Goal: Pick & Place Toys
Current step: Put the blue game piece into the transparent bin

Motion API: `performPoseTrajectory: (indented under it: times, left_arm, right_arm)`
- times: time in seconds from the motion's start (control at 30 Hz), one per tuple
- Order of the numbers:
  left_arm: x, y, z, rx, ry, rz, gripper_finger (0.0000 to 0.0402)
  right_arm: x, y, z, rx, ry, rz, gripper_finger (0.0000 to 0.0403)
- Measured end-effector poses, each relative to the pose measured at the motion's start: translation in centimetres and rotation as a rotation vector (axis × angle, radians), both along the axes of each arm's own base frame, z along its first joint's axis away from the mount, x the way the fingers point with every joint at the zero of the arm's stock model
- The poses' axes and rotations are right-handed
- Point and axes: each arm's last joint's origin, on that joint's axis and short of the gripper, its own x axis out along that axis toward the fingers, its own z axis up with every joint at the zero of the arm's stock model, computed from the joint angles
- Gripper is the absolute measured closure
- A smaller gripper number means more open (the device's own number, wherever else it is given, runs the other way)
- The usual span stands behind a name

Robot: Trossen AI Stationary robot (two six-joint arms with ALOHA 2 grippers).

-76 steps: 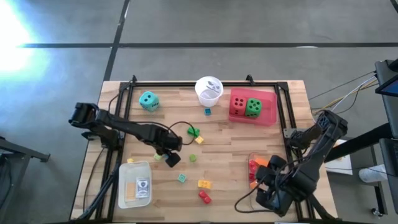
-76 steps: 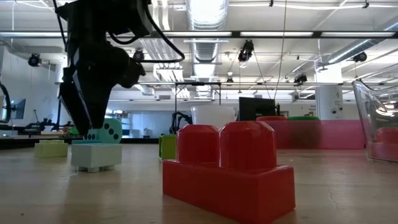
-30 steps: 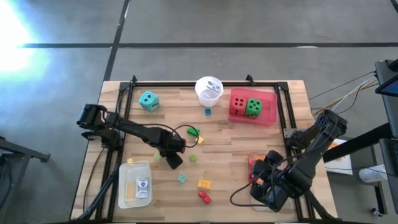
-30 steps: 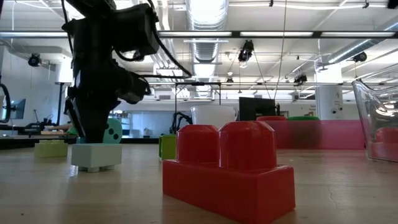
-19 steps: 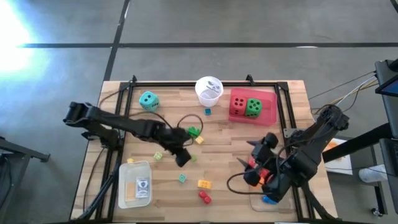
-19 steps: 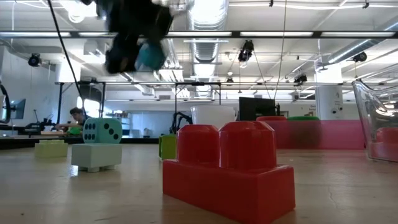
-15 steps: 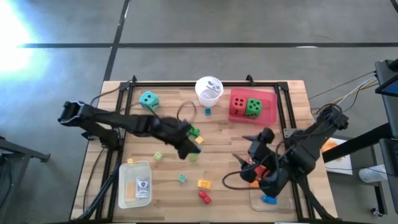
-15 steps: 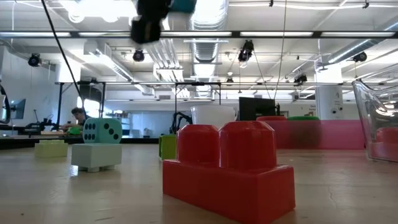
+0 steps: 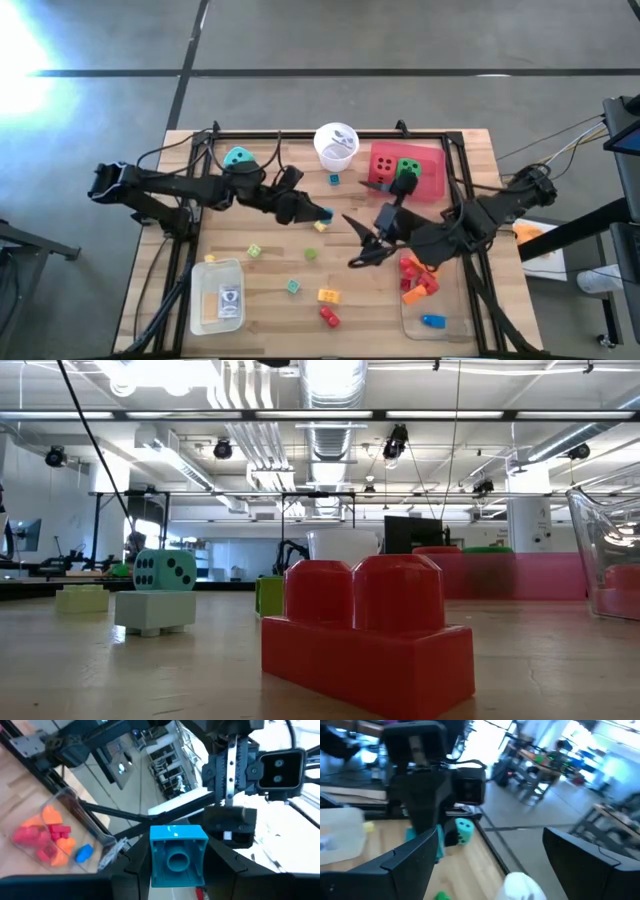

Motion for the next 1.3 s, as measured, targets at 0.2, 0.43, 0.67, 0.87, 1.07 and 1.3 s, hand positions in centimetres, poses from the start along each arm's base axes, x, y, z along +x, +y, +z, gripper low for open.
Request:
performPoseTrajectory:
  times: [0.2,0.43,0.67,0.87,1.07,1.3]
  left_arm:
    - [0.0,0.1,0.2,-0.009,-0.017,-0.011,0.0273]
    - [-0.1,0.2,1.1,-0.021,-0.114,-0.010,0.0273]
    - [-0.1,0.2,1.5,-0.063,-0.145,-0.021,0.0273]
    - [0.0,0.1,1.6,-0.064,-0.155,-0.022,0.0273]
    - [0.0,0.2,1.6,-0.070,-0.156,-0.019,0.0273]
    - [0.0,0.3,1.7,-0.071,-0.168,-0.016,0.0273]
  right_arm:
    - [1.2,-0.6,-0.6,0.067,0.041,0.116,0.0052]
    - [2.7,-0.1,-1.5,0.027,0.060,0.141,0.0052]
    - [3.9,-0.5,-1.7,0.020,0.045,0.150,0.0052]
    - [4.3,-1.4,-1.6,0.035,0.031,0.120,0.0090]
    - [4.6,-1.9,-1.7,0.037,0.030,0.110,0.0163]
    - [4.7,-1.9,-1.6,0.024,0.032,0.134,0.0242]
